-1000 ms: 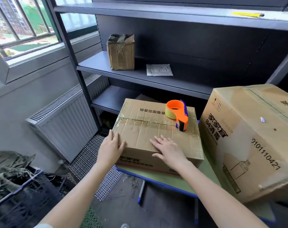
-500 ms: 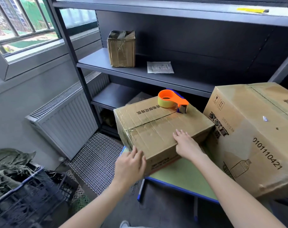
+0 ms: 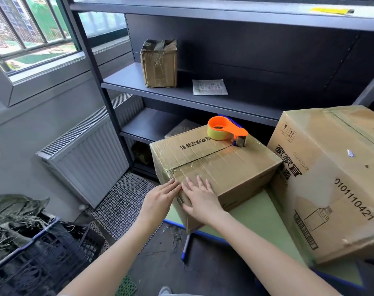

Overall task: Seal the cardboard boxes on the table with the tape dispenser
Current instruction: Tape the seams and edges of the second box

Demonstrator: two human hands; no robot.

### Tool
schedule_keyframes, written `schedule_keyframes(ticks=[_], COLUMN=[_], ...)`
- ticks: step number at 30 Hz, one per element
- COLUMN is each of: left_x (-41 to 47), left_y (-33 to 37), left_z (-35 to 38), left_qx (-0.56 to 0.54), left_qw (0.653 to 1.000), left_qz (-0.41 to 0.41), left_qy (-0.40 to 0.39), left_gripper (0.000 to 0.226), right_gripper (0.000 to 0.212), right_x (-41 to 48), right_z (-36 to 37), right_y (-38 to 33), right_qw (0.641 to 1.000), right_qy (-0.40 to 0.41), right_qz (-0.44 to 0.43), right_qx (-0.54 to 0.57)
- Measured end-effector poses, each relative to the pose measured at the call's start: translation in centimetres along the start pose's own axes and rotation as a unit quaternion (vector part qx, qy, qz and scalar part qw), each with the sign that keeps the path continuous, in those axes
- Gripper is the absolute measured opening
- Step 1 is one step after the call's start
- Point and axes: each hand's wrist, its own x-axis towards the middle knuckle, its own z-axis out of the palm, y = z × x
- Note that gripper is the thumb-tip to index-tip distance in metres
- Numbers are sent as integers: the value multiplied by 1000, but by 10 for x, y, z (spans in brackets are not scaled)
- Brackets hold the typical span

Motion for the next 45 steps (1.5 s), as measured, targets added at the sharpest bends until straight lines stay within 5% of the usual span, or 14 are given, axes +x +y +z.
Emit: schedule_keyframes(ticks=[10, 19, 27, 37, 45], left_x=[1, 26, 37, 55, 35], left_y=[21, 25, 12, 9, -1], left_z=[10, 16, 20, 24, 46], left_qx=[-18, -21, 28, -38, 4], left_qw=[997, 999, 999, 998, 995], left_qz=[61, 29, 15, 52, 99], left_qy=[36, 29, -25, 7, 28], left_gripper=[23, 29, 30, 16, 39], right_gripper=[63, 62, 57, 53, 45], right_x=[-22, -42, -44, -9, -3], right_z=[3, -6, -2, 4, 17], right_y=[47, 103, 112, 79, 83], right_qw=[992, 995, 995, 996, 985], right_qy=[-3, -30, 54, 80, 147], right_qz=[-95, -51, 22, -18, -24], right_qx=[78, 76, 85, 41, 91])
